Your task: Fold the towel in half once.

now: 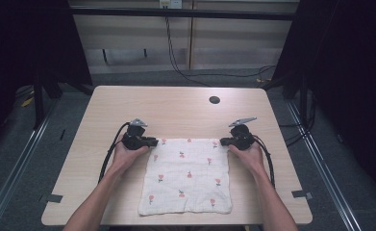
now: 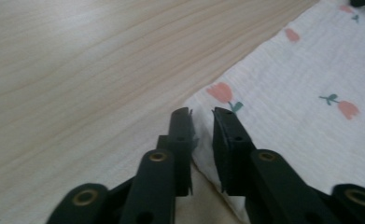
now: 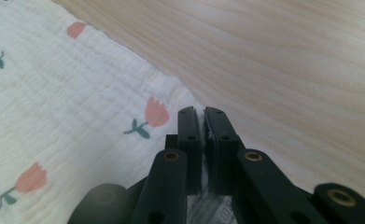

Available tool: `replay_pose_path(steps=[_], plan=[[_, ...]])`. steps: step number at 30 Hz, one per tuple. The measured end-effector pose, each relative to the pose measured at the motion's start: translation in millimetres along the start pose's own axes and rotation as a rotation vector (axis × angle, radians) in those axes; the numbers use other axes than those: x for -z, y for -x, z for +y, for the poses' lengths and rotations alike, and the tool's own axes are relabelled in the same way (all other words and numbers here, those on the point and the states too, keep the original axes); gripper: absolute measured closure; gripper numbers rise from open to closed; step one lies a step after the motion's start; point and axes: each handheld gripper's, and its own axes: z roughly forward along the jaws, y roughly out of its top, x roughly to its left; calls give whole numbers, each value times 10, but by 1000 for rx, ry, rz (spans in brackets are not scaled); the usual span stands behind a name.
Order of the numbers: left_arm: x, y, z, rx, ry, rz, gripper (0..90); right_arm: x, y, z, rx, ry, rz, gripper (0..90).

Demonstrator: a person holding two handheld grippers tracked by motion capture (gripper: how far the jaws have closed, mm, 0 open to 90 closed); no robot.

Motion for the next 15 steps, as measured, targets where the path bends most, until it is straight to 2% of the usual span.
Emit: replay_pose_path(steps=[1,6,8,10,13,15], plan=[[4,0,-9,1,5,-6,869,0,2,-11,5,11,9,857],[52,13,-10,-7,23,-20,881,34,-8,-11,-11,19,30,859],[78,1,-6,8,37,-38,882,61,-3,10,-9,34,46,860],[98,-5,-1,4,39,-34,882,88,0,23,-13,47,53,860],[139,2,13,16,81,-35,883,125,21,33,-30,64,60,861],[163,4,31,17,89,-39,882,155,36,45,-40,83,71,861]])
